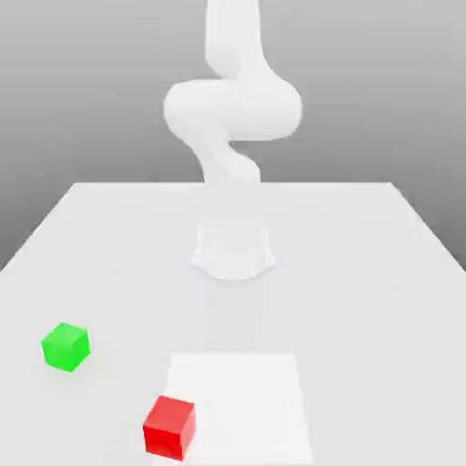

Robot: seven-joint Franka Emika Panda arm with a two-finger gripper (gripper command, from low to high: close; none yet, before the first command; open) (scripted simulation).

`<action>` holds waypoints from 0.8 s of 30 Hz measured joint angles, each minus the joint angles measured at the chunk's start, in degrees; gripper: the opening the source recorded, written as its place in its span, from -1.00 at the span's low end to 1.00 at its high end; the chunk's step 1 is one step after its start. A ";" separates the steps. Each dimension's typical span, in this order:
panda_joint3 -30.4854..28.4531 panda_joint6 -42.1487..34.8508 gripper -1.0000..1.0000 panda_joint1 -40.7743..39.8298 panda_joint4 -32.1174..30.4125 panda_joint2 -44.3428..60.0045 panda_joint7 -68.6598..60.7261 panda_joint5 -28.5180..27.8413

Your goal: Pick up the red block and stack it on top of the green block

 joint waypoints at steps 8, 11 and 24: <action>-1.04 6.62 0.00 -1.79 -3.24 16.97 1.82 -0.22; -1.53 9.05 0.00 -2.38 -4.43 23.20 2.42 -0.19; -3.15 19.63 0.00 -5.28 -9.54 50.22 3.89 1.44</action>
